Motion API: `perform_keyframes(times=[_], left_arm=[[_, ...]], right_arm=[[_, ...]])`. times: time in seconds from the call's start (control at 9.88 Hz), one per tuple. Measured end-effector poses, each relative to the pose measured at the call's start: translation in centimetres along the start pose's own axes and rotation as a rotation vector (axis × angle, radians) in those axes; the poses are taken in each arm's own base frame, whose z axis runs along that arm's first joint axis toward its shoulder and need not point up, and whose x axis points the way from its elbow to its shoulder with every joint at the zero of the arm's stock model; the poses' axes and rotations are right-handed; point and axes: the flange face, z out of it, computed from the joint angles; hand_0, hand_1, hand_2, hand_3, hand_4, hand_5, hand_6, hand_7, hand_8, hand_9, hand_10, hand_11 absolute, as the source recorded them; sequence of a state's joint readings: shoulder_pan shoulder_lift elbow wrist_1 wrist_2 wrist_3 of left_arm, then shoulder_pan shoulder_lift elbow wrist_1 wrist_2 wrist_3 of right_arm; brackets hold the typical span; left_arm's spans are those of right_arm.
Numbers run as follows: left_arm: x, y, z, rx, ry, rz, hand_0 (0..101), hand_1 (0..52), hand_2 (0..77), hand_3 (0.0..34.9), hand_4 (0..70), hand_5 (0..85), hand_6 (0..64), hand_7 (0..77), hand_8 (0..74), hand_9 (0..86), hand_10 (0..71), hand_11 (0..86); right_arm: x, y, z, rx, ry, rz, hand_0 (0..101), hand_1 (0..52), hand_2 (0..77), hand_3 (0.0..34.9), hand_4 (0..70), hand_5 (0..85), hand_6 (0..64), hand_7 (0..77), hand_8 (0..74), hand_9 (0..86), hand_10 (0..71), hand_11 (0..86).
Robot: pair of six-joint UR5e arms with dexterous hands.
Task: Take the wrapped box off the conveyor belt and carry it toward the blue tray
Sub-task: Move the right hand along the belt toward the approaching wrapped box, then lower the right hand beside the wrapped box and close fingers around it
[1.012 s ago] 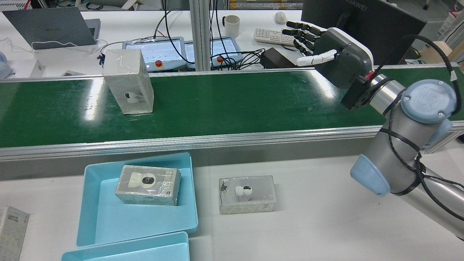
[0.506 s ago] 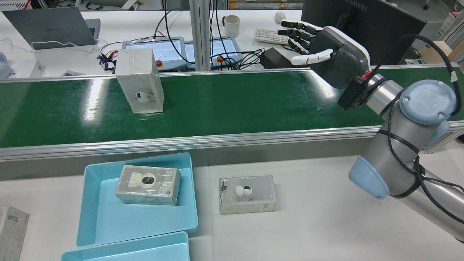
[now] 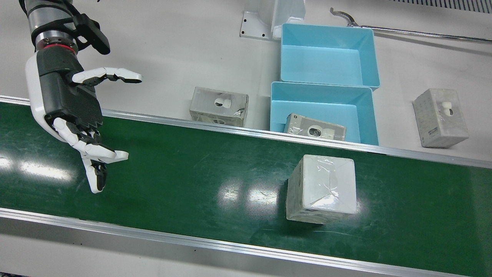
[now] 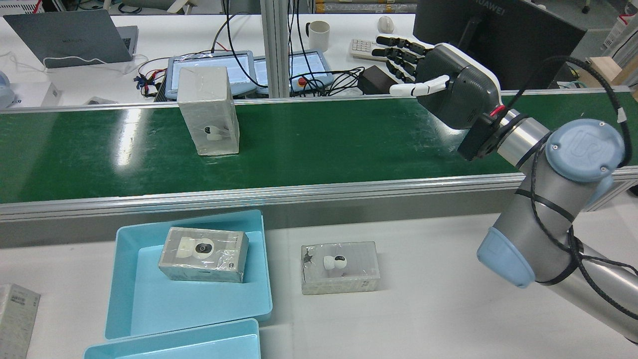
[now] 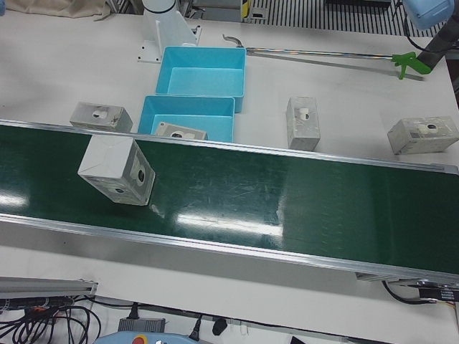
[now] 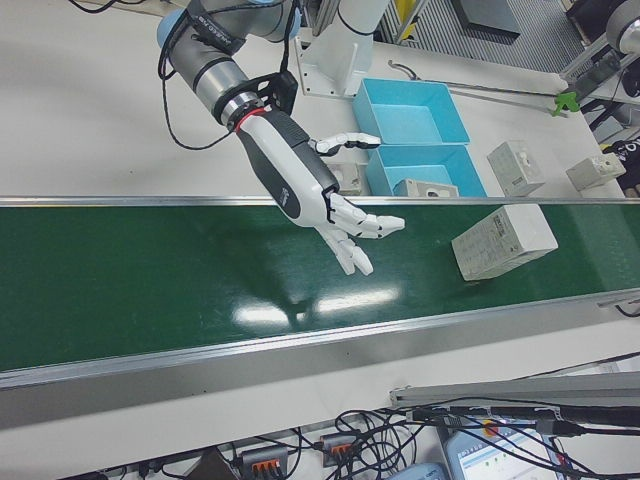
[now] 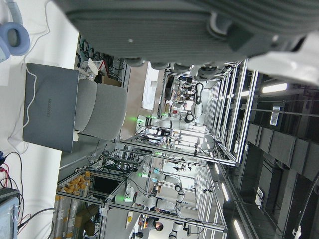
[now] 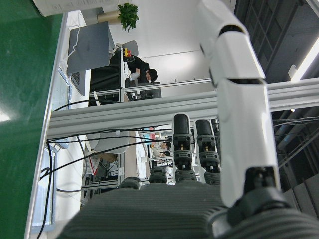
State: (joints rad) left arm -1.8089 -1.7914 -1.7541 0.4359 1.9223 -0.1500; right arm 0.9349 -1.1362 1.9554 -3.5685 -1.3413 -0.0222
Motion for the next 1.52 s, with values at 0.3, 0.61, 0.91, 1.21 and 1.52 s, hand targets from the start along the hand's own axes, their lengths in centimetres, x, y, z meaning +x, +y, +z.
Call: perform_keyframes(times=[0.3, 0.61, 0.91, 1.21, 1.52], left_arm=[[0.0, 0.0, 0.0, 0.000, 0.000, 0.000, 0, 0.0, 0.5, 0.0, 0.0, 1.1, 0.0, 0.5, 0.5, 0.0, 0.5, 0.0], [0.0, 0.0, 0.0, 0.000, 0.000, 0.000, 0, 0.0, 1.1, 0.0, 0.0, 0.5, 0.0, 0.5, 0.5, 0.0, 0.5, 0.0], [0.0, 0.0, 0.0, 0.000, 0.000, 0.000, 0, 0.0, 1.1, 0.0, 0.0, 0.5, 0.0, 0.5, 0.5, 0.0, 0.0, 0.0], [0.0, 0.0, 0.0, 0.000, 0.000, 0.000, 0, 0.0, 1.1, 0.0, 0.0, 1.1, 0.0, 0.5, 0.5, 0.0, 0.5, 0.0], [0.0, 0.0, 0.0, 0.000, 0.000, 0.000, 0, 0.0, 1.1, 0.0, 0.0, 0.5, 0.0, 0.5, 0.5, 0.0, 0.5, 0.0]], right_arm=[[3.7, -0.6, 0.5, 0.015, 0.025, 0.008, 54, 21.3, 21.3, 2.0, 22.4, 20.7, 12.5, 31.1, 1.1, 6.5, 0.0, 1.6], [5.4, -1.6, 2.7, 0.041, 0.028, 0.000, 54, 21.3, 21.3, 0.9, 23.5, 24.5, 14.2, 35.5, 1.1, 6.5, 0.0, 1.6], [6.2, -2.8, 4.7, 0.070, 0.029, -0.006, 53, 21.3, 19.6, 0.8, 22.9, 24.5, 14.7, 34.4, 2.2, 8.2, 0.0, 1.6], [6.9, -2.6, 6.3, 0.071, 0.031, -0.009, 53, 18.5, 13.1, 6.7, 13.6, 16.4, 9.3, 21.3, 0.5, 3.3, 0.0, 1.6], [7.3, -2.6, 6.7, 0.073, 0.035, -0.012, 52, 18.5, 14.2, 8.0, 12.5, 16.4, 8.2, 21.8, 0.5, 2.7, 0.0, 1.6]])
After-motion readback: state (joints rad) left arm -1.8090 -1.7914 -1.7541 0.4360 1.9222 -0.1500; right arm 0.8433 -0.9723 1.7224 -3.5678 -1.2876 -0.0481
